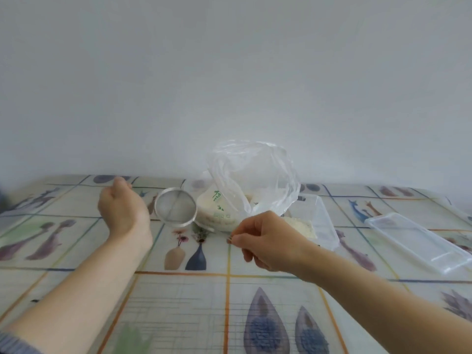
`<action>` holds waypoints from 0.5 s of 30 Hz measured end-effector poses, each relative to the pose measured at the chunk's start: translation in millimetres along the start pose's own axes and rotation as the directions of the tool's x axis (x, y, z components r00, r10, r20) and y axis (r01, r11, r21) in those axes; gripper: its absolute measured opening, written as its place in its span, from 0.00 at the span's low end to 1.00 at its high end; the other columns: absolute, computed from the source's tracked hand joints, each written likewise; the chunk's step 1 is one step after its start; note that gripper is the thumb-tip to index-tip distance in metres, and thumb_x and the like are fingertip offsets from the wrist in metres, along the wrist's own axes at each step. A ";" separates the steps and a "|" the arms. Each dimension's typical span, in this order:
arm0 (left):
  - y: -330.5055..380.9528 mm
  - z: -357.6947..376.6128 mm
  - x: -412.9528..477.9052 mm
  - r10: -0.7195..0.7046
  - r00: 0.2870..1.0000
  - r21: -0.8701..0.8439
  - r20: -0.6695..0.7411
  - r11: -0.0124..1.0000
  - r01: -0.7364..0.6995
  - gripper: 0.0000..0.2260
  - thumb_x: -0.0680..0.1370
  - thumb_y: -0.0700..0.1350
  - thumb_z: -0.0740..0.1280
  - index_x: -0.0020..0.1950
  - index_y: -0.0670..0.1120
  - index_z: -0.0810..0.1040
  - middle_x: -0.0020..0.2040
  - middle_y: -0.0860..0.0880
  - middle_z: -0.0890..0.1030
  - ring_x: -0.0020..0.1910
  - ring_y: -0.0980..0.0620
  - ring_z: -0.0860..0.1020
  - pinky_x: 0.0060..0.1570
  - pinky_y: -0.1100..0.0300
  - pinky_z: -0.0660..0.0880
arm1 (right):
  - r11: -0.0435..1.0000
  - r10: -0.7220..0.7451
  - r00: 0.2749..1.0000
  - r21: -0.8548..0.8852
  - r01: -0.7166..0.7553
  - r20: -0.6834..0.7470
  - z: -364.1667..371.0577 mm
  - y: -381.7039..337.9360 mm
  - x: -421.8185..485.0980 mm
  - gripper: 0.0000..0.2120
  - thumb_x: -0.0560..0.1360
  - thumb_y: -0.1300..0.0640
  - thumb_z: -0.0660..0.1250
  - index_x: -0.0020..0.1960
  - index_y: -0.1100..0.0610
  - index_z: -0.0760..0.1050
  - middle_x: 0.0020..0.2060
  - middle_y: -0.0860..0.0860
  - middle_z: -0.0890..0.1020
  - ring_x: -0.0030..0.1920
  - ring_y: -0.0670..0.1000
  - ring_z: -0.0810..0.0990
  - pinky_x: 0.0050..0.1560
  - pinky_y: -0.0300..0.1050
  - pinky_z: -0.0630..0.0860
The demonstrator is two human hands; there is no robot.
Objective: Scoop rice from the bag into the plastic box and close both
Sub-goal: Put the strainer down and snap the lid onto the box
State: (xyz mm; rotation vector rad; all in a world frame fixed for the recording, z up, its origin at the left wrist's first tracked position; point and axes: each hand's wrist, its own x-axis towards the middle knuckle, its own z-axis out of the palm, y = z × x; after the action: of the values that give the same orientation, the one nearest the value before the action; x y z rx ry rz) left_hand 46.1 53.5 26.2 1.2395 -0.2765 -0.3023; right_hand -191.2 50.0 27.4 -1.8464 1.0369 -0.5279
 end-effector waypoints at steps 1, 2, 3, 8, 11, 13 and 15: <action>1.3 -1.2 1.5 0.016 1.000 -0.014 -0.008 1.000 -0.016 0.12 0.79 0.45 0.57 0.36 0.50 0.67 0.33 0.52 0.69 0.30 0.55 0.67 0.30 0.64 0.66 | 0.994 0.020 1.000 -0.106 -0.019 0.016 2.3 8.4 -0.2 0.08 0.77 0.55 0.66 0.47 0.57 0.83 0.28 0.49 0.80 0.23 0.44 0.71 0.25 0.36 0.70; 0.6 -0.6 2.2 0.029 1.000 -0.018 0.004 0.999 -0.029 0.11 0.79 0.44 0.57 0.36 0.51 0.66 0.33 0.52 0.68 0.28 0.56 0.66 0.24 0.67 0.64 | 0.978 0.036 0.999 -0.208 -0.029 0.032 4.9 16.6 -0.6 0.09 0.77 0.54 0.66 0.49 0.57 0.83 0.29 0.49 0.81 0.23 0.42 0.72 0.28 0.35 0.71; 0.5 0.3 0.1 0.040 0.999 -0.016 0.028 0.999 -0.040 0.11 0.78 0.43 0.58 0.35 0.51 0.66 0.32 0.52 0.67 0.26 0.57 0.64 0.21 0.67 0.62 | 0.960 0.049 0.998 -0.279 -0.034 0.049 8.0 23.9 -1.3 0.10 0.77 0.54 0.65 0.51 0.56 0.83 0.31 0.49 0.83 0.24 0.40 0.73 0.29 0.33 0.72; -11.0 22.0 -23.7 0.088 0.926 0.136 0.366 0.980 -0.147 0.03 0.76 0.40 0.64 0.44 0.46 0.75 0.35 0.50 0.72 0.37 0.51 0.69 0.33 0.59 0.66 | 0.929 0.039 0.999 -0.369 -0.023 0.035 8.4 43.8 -2.2 0.11 0.78 0.58 0.64 0.56 0.57 0.83 0.51 0.48 0.85 0.41 0.42 0.79 0.36 0.28 0.72; -14.9 31.0 -43.5 0.058 0.843 0.214 0.535 0.956 -0.201 0.02 0.74 0.41 0.67 0.46 0.46 0.77 0.36 0.49 0.76 0.33 0.55 0.74 0.30 0.63 0.68 | 0.921 -0.001 0.999 -0.389 0.017 0.041 1.4 49.3 -5.3 0.12 0.79 0.59 0.64 0.59 0.58 0.82 0.56 0.50 0.83 0.45 0.43 0.78 0.47 0.31 0.75; -13.1 32.9 -55.1 0.032 0.795 0.256 0.605 0.938 -0.232 0.04 0.71 0.41 0.67 0.36 0.45 0.77 0.29 0.50 0.78 0.24 0.57 0.73 0.26 0.64 0.68 | 0.917 -0.044 0.999 -0.395 0.049 0.023 -3.5 51.7 -9.2 0.11 0.79 0.58 0.65 0.58 0.57 0.82 0.54 0.49 0.84 0.47 0.43 0.79 0.55 0.37 0.76; -11.6 35.6 -67.6 -0.113 0.719 0.370 0.686 0.905 -0.211 0.07 0.69 0.44 0.66 0.32 0.42 0.78 0.27 0.48 0.81 0.21 0.53 0.73 0.22 0.63 0.65 | 0.927 -0.096 0.995 -0.367 0.076 -0.037 -10.7 54.5 -15.3 0.10 0.78 0.57 0.65 0.56 0.56 0.83 0.50 0.48 0.85 0.46 0.44 0.82 0.53 0.38 0.78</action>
State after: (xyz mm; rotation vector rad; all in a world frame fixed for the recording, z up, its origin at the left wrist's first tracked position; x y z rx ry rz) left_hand -30.5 43.9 23.0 1.5067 -1.0884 -0.6939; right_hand -230.9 45.3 -14.1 -2.2241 1.1543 -0.4607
